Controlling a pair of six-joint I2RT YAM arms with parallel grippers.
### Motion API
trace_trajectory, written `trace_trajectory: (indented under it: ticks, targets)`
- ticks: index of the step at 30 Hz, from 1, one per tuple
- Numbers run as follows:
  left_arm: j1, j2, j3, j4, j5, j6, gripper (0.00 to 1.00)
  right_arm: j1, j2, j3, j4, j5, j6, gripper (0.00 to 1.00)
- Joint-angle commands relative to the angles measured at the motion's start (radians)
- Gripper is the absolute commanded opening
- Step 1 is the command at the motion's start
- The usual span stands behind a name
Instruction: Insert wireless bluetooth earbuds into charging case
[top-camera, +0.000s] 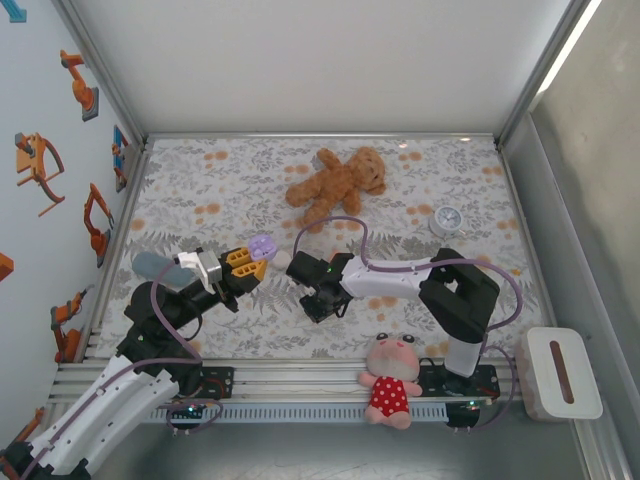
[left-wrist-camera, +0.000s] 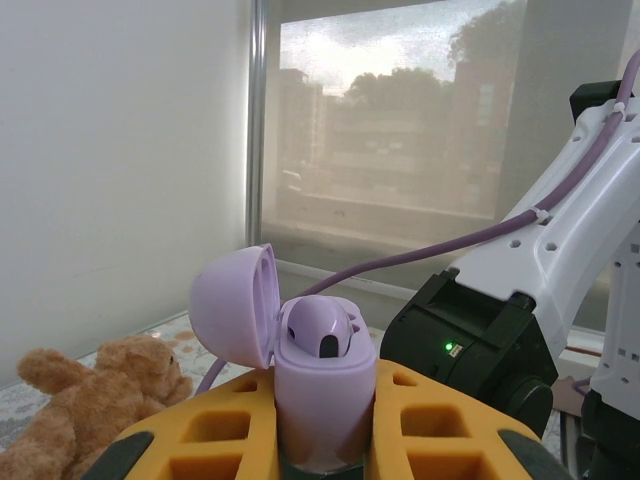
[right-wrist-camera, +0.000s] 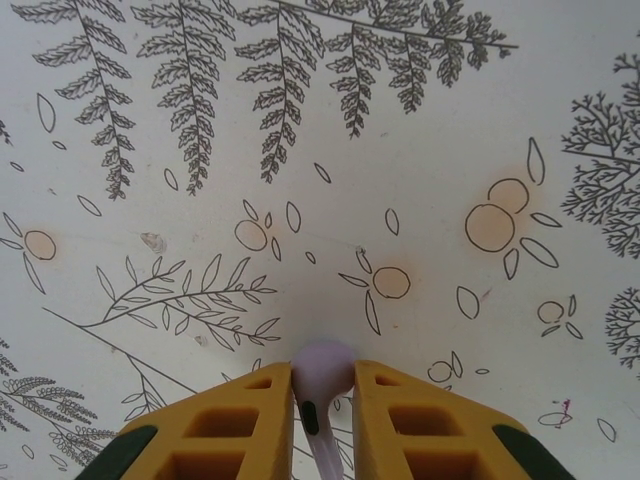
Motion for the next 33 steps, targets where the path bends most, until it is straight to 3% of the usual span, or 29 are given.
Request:
trace_trajectory:
  ticks: [1,13,18,23,33]
  targets:
    - [-0.002,-0.002,0.007,0.015,-0.007,-0.001,0.04,-0.003,-0.041,0.022,-0.032,0.038,0.013,0.20]
    - [-0.002,-0.002,0.004,0.015,-0.011,-0.006,0.04,-0.012,-0.120,0.020,-0.041,0.061,0.010,0.19]
    - [-0.002,-0.001,0.004,0.015,-0.013,-0.006,0.04,-0.012,-0.083,0.035,-0.035,-0.005,-0.012,0.25]
    - [-0.003,-0.006,0.004,0.010,-0.015,-0.006,0.04,-0.003,-0.064,0.016,0.030,-0.047,-0.028,0.42]
    - [-0.001,-0.010,0.005,0.001,-0.016,-0.004,0.04,-0.001,0.011,0.046,0.037,-0.116,-0.088,0.40]
